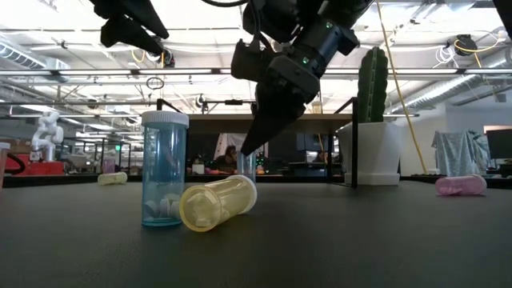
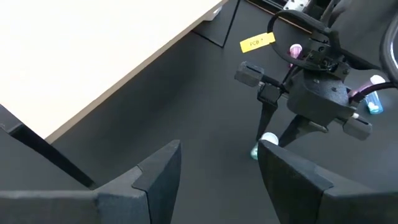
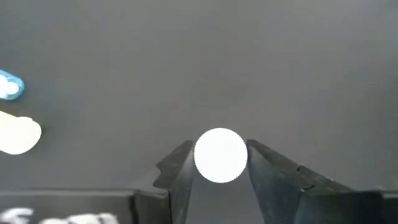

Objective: Pick and place medicine bottles onto shelf by color
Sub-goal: Put the top blue pill bottle on the shelf

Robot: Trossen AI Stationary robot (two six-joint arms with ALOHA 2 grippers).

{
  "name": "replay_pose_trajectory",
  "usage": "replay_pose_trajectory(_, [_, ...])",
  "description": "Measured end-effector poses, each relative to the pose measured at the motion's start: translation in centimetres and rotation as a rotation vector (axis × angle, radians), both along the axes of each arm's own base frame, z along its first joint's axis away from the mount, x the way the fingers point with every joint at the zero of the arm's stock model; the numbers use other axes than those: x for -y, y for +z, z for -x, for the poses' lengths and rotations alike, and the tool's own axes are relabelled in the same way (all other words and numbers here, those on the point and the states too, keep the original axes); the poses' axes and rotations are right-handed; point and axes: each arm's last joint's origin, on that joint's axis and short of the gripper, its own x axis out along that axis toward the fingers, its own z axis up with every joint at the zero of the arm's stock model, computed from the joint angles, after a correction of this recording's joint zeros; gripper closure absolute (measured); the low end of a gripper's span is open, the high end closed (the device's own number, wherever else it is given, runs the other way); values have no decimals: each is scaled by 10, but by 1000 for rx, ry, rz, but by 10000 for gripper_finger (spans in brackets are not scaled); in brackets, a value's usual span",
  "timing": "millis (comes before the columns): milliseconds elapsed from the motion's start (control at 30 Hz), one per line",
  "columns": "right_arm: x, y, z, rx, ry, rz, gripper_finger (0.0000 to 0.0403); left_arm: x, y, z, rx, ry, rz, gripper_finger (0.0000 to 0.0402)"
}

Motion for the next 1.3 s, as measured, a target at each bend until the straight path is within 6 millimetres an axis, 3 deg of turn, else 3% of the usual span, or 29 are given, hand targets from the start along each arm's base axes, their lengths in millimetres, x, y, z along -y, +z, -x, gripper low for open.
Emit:
replay_pose_trajectory(233, [3, 0, 0, 0, -8, -2, 288, 0, 0, 0, 2, 5, 4, 188])
replay_pose_trajectory(333, [3, 9, 4, 5, -12, -6, 287, 0, 0, 0, 2, 6, 3, 188])
replay_pose_trajectory(567, [23, 88, 29, 90, -57, -3, 283, -1, 0, 0, 4, 24, -16, 188])
replay_pose_trajectory(733, [63, 159, 57, 205, -112, 75, 283, -2, 1, 0, 18, 58, -40, 188])
replay_pose_trajectory(867, [108, 187, 76, 245, -199, 182, 282, -2, 3, -2, 42, 72, -46, 188])
replay_pose_trajectory(1067, [175, 197, 93, 234, -304, 304, 282, -3, 4, -2, 62, 102, -21, 188])
replay_pose_trajectory(1300, [232, 173, 94, 89, -388, 298, 282, -3, 4, -2, 75, 138, -4, 188])
